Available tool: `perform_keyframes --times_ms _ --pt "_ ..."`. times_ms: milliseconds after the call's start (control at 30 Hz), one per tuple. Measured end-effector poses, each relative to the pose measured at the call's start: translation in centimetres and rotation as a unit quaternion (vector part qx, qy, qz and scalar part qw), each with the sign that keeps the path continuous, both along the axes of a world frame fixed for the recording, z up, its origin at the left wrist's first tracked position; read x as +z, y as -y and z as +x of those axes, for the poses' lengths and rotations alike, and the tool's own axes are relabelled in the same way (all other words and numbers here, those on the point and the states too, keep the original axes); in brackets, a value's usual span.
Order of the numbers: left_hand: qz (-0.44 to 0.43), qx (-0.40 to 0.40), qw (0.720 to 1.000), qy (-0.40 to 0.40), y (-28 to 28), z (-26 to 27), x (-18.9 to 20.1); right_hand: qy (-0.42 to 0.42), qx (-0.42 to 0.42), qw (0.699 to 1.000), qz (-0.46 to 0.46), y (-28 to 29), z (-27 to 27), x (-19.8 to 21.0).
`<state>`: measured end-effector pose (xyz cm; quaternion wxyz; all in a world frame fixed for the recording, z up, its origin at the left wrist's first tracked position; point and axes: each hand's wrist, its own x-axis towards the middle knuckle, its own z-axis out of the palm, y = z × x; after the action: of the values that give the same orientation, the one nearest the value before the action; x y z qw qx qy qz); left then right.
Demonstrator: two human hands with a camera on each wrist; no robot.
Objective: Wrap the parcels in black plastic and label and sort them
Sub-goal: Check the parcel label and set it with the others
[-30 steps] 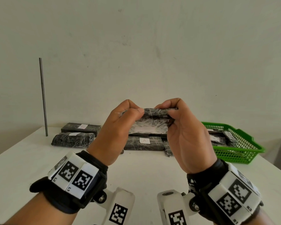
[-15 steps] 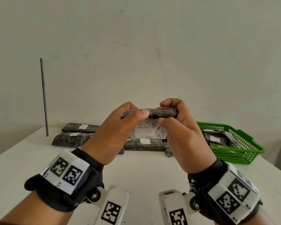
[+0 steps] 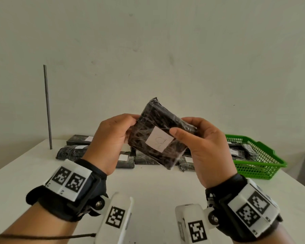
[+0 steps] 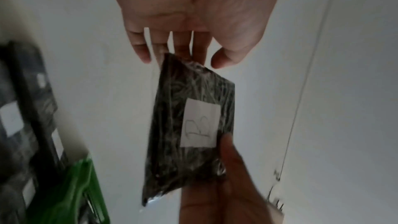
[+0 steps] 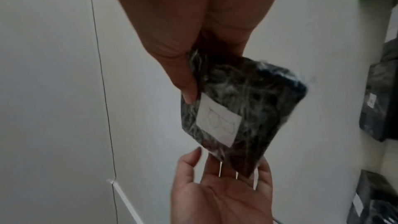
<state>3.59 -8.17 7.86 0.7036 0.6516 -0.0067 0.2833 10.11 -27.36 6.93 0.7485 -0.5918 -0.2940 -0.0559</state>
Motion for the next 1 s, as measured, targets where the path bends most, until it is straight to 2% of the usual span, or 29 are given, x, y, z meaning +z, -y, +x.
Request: perform_keyframes --times_ms 67,167,267,367,467,733,900,1000 --pt "0.048 -0.011 0.998 -0.039 0.5 -0.1 0.5 0.008 -0.008 1.0 -0.002 0.0 -0.2 0.3" --pt "0.06 -0.047 0.994 -0.081 1.7 0.0 0.9 0.056 -0.046 0.996 -0.049 -0.4 -0.5 0.3" --pt "0.084 -0.007 0.993 -0.08 2.9 -0.1 1.3 0.071 -0.058 0.993 -0.081 -0.9 -0.9 0.3" --pt "0.102 0.013 0.994 -0.024 3.4 -0.1 1.1 -0.007 0.01 1.0 -0.026 -1.3 -1.4 0.6" --pt "0.128 -0.002 0.992 0.005 4.0 -0.4 0.8 -0.048 0.015 0.998 0.027 -1.3 -1.3 1.3" --pt "0.108 -0.014 0.993 0.044 4.3 -0.6 1.0 0.024 -0.006 0.999 0.044 -1.4 -1.4 1.4" --pt "0.089 -0.032 0.994 0.063 4.1 -0.6 0.9 0.03 0.006 0.999 0.035 -1.4 -1.7 1.5" --pt "0.047 -0.053 0.997 0.034 3.7 -0.4 0.6 0.013 0.012 0.999 0.03 -1.6 -1.8 1.4"
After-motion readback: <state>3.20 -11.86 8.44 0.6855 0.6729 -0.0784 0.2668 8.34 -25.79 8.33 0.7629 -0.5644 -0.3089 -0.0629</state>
